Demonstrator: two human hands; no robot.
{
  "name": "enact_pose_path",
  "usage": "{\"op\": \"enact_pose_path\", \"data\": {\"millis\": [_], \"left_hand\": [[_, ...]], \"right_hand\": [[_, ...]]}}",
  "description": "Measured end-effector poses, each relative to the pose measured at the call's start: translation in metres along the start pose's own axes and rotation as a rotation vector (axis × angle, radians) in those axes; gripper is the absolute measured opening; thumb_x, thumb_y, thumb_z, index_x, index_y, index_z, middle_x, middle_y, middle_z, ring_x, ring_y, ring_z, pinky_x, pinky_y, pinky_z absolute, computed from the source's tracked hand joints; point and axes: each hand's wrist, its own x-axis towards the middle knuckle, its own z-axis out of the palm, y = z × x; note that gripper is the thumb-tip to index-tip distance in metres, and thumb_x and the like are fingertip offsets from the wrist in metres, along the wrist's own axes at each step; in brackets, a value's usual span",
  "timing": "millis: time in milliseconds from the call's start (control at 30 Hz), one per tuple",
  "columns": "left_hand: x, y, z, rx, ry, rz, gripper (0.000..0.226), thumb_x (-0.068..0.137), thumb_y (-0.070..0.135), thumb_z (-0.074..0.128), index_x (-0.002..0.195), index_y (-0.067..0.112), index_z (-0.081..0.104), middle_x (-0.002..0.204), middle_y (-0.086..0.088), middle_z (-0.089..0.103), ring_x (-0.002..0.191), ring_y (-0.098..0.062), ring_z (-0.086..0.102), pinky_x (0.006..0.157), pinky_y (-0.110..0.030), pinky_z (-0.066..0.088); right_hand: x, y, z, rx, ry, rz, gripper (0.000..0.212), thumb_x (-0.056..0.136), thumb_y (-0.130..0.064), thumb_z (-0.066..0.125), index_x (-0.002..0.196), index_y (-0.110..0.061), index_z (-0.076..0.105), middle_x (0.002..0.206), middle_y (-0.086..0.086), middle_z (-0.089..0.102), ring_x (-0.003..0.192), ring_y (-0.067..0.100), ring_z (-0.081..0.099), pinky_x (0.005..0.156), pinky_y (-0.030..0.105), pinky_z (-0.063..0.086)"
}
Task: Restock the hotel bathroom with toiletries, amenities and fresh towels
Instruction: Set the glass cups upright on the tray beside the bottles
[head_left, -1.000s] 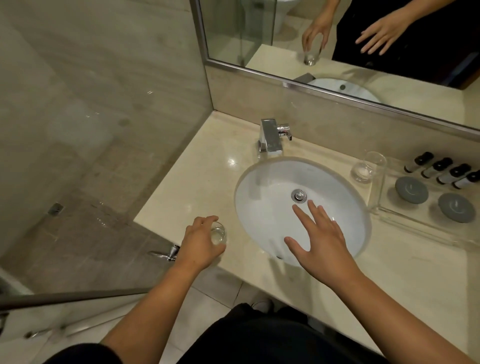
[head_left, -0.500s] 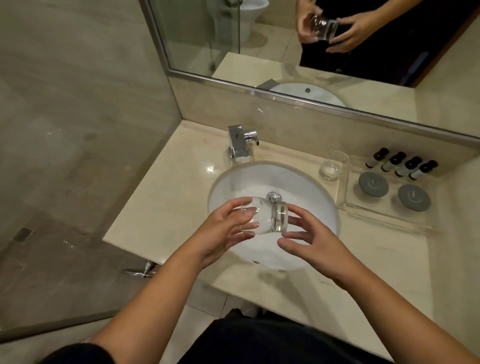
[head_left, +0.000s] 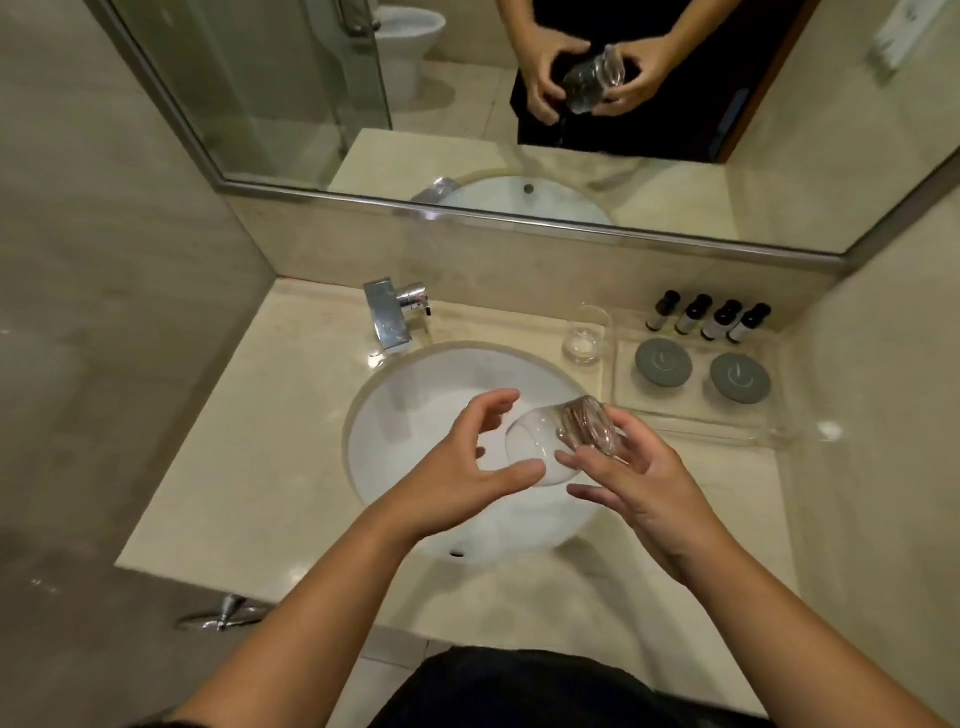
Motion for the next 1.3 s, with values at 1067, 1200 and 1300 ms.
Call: {"op": "enact_pose_path", "data": {"millis": [1067, 1200, 1300], "left_hand": [[0.284, 0.062, 0.172, 0.584, -0.212, 0.372, 0.074, 0.081, 0.056, 0.079, 0.146, 0.039, 0.046, 0.141, 0.01, 0.052, 0.129, -0.013, 0.04, 0.111, -0.032, 0.036], [0.311, 0.063, 0.191, 0.608, -0.222, 0.359, 0.075, 0.082, 0.055, 0.079, 0.148, 0.037, 0.046, 0.146, 0.008, 0.052, 0.132, -0.018, 0.042, 0.11, -0.035, 0.036], [0.326, 0.057, 0.204, 0.665, -0.223, 0.372, 0.075, 0.084, 0.056, 0.077, 0.149, 0.035, 0.047, 0.148, 0.007, 0.053, 0.132, -0.022, 0.043, 0.098, -0.031, 0.032]], "right_hand": [[0.11, -0.012, -0.201, -0.164, 0.663, -0.068, 0.05, 0.08, -0.021, 0.088, 0.118, -0.043, 0.064, 0.116, -0.018, 0.072, 0.109, -0.005, 0.065, 0.087, 0.017, 0.053], [0.131, -0.001, -0.219, -0.186, 0.731, -0.041, 0.071, 0.07, -0.042, 0.088, 0.135, -0.039, 0.06, 0.13, -0.013, 0.068, 0.122, 0.004, 0.062, 0.103, 0.036, 0.054], [0.14, 0.008, -0.228, -0.201, 0.761, -0.031, 0.063, 0.075, -0.034, 0.088, 0.132, -0.042, 0.061, 0.128, -0.014, 0.069, 0.121, 0.002, 0.062, 0.102, 0.035, 0.054]]}}
